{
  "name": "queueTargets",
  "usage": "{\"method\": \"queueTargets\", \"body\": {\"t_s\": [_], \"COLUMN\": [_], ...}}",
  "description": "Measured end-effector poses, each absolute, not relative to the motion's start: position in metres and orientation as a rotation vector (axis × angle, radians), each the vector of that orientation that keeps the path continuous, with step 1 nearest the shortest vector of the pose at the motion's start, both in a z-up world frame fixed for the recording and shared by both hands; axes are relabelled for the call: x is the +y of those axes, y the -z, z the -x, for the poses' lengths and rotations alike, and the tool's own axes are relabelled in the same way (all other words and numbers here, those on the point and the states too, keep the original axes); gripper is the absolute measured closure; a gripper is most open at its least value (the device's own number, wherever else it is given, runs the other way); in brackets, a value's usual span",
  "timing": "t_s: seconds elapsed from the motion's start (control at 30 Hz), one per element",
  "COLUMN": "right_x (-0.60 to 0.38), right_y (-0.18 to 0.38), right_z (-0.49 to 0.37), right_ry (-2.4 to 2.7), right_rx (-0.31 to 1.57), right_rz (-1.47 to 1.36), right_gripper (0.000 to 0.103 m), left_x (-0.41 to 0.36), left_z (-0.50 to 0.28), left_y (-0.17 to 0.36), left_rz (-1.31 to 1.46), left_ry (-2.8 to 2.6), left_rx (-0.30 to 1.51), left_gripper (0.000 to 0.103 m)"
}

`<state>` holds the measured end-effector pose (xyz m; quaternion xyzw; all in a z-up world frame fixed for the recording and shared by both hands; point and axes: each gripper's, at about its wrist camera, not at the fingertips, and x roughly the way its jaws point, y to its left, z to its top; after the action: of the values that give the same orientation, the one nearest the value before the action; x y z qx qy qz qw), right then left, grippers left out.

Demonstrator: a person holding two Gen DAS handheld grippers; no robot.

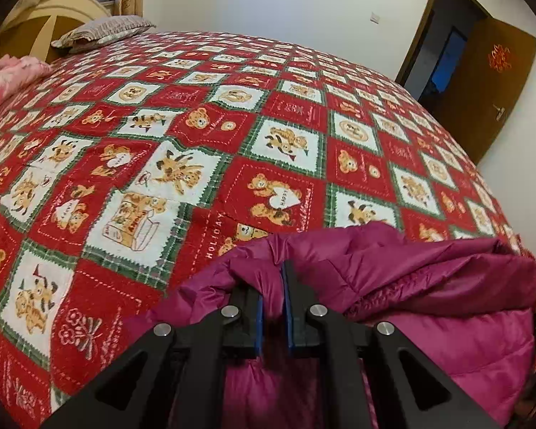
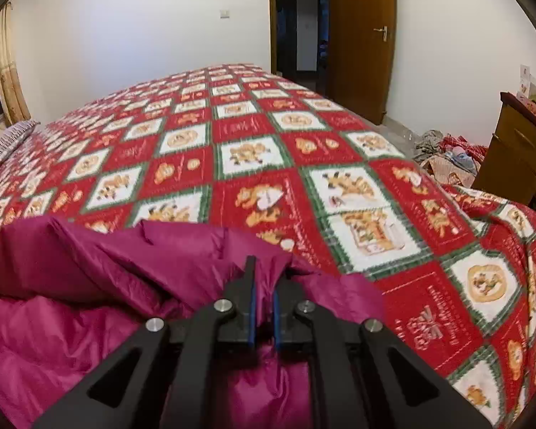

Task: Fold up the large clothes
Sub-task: 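Lower the folded side onto the jacket and open both grippers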

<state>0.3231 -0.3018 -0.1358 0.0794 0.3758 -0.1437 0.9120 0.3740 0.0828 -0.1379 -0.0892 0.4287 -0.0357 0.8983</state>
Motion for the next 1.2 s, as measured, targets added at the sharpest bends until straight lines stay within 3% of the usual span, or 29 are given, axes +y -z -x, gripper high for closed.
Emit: {"method": "queueTargets", "body": {"t_s": [0.53,0.8,0.9,0.93,0.97,1.0,1.03,1.1,1.13,1.17,1.2], "right_x": [-0.294,-0.304,-0.320,-0.327,-0.333,-0.338,-0.342,-0.341,-0.338,-0.332,-0.324], "right_y": [0.153,0.146,0.137,0.130,0.122,0.113,0.102,0.079,0.072,0.067,0.063], "right_z": [-0.328,-0.326,-0.320,-0.315,-0.308,-0.300,-0.290,-0.273,-0.271,-0.270,-0.271], "right_ry": [0.322,0.279,0.222,0.207,0.200,0.205,0.216,0.223,0.211,0.190,0.158], "right_rx": [0.783,0.775,0.762,0.740,0.708,0.670,0.615,0.540,0.538,0.547,0.565], "right_rz": [-0.135,-0.200,-0.299,-0.346,-0.391,-0.419,-0.432,-0.413,-0.397,-0.378,-0.350], "right_gripper": [0.093,0.090,0.076,0.055,0.025,0.015,0.010,0.011,0.018,0.029,0.035], "left_x": [0.070,0.113,0.130,0.135,0.141,0.143,0.146,0.147,0.146,0.145,0.146], "left_z": [-0.376,-0.385,-0.392,-0.391,-0.389,-0.388,-0.386,-0.380,-0.377,-0.375,-0.374], "left_y": [0.154,0.153,0.138,0.130,0.120,0.113,0.105,0.092,0.085,0.079,0.076], "left_rz": [0.128,0.423,0.468,0.477,0.493,0.503,0.512,0.501,0.490,0.484,0.486], "left_ry": [0.045,0.218,0.253,0.264,0.282,0.294,0.308,0.326,0.327,0.326,0.328], "left_rx": [0.843,0.908,0.970,0.969,0.955,0.947,0.937,0.916,0.899,0.882,0.871], "left_gripper": [0.094,0.091,0.090,0.089,0.088,0.085,0.083,0.078,0.077,0.068,0.046]}}
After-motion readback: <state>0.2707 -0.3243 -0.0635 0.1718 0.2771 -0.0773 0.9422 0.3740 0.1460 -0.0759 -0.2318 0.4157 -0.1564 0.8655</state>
